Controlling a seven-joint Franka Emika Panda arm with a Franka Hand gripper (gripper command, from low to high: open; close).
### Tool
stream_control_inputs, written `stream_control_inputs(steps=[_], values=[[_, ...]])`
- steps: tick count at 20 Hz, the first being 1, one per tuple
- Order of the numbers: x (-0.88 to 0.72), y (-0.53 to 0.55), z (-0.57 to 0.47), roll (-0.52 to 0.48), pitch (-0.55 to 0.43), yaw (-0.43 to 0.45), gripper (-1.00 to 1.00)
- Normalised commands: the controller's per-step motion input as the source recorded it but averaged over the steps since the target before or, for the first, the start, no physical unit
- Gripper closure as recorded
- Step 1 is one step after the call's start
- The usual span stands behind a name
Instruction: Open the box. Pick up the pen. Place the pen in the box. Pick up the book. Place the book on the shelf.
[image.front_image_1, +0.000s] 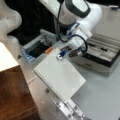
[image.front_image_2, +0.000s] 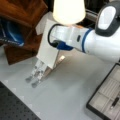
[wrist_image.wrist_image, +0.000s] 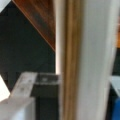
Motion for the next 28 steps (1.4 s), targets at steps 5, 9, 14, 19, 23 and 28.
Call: stream_control_inputs(steps=[5,9,14,19,23,28], values=[[0.2,0.09,0.35,0.112,0.143,-0.285,1.0],[0.13,0.09,0.3,0.091,0.122,-0.274,1.0],[0.06,0.08,0.33,0.122,0.159,-0.34,1.0],[-0.01,0.06,0.38,0.133,0.166,-0.351,1.0],[0.01,0.05,0.28,0.141,0.135,-0.307,1.0],[0.03,0.0,0.18,0.131,0.106,-0.422,1.0]])
